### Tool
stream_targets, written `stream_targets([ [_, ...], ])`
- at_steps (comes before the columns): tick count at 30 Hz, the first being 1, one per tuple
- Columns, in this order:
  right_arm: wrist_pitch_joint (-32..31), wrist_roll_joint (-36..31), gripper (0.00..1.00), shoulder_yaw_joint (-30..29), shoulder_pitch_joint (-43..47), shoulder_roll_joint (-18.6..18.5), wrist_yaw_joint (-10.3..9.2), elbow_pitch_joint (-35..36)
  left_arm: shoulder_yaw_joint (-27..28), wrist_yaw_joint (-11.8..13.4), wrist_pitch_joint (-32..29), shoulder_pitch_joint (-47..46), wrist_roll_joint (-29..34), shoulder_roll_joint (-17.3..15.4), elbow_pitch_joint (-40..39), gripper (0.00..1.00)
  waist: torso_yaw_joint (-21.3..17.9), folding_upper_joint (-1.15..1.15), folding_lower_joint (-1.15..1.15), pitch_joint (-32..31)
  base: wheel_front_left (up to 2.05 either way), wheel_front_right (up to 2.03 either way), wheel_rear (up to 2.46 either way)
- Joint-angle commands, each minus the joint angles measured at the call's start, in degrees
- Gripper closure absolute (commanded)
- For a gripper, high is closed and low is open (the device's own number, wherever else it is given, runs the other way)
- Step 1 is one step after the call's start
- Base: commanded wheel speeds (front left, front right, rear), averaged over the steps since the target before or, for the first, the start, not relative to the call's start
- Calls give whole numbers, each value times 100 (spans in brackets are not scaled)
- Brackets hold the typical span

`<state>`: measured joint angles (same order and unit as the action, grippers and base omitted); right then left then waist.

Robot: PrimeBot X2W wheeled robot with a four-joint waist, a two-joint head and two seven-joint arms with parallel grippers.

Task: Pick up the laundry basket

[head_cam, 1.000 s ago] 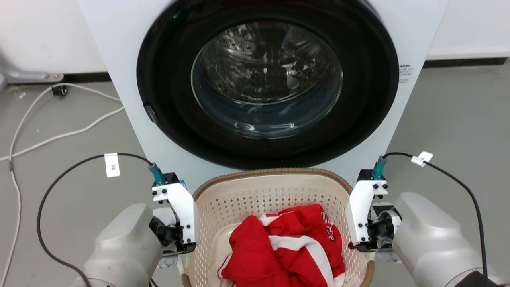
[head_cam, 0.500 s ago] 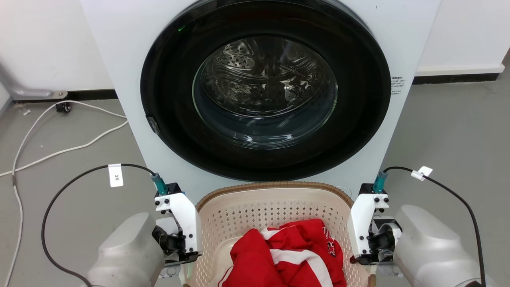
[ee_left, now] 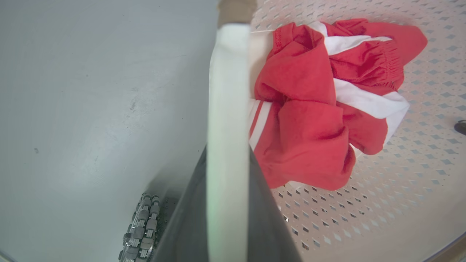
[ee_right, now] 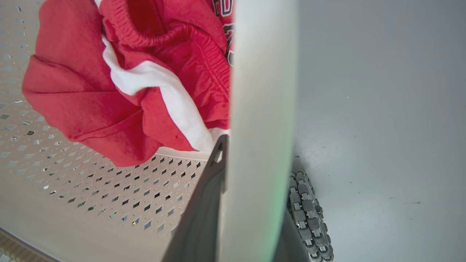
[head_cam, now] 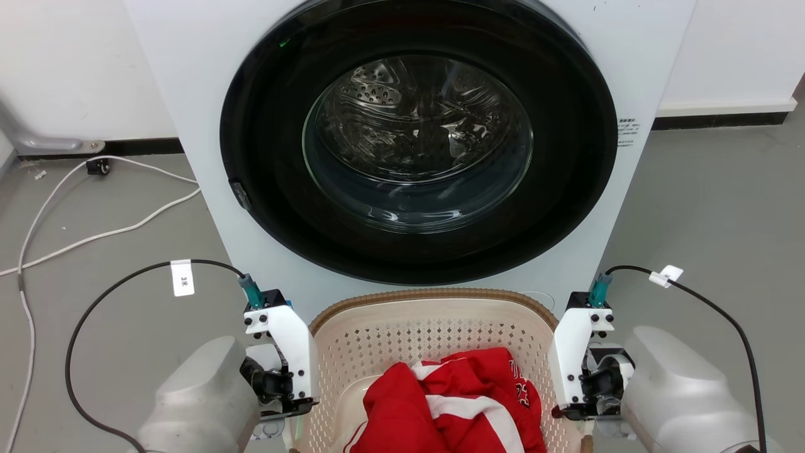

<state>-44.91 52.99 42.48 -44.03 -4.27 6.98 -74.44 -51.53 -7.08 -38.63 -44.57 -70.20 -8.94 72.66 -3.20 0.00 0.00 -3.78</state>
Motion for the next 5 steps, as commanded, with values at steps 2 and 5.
stream_targets([
  [2, 33, 129, 100, -15, -49, 255, 92, 117, -2, -73, 22, 29, -77, 228, -111, 100, 1, 0, 0, 2, 0, 0, 0],
  [5, 39, 148, 100, -2, -61, 257, 92, 117, -12, -73, 20, 32, -88, 222, -110, 100, -2, 0, 0, 13, 0, 0, 0],
])
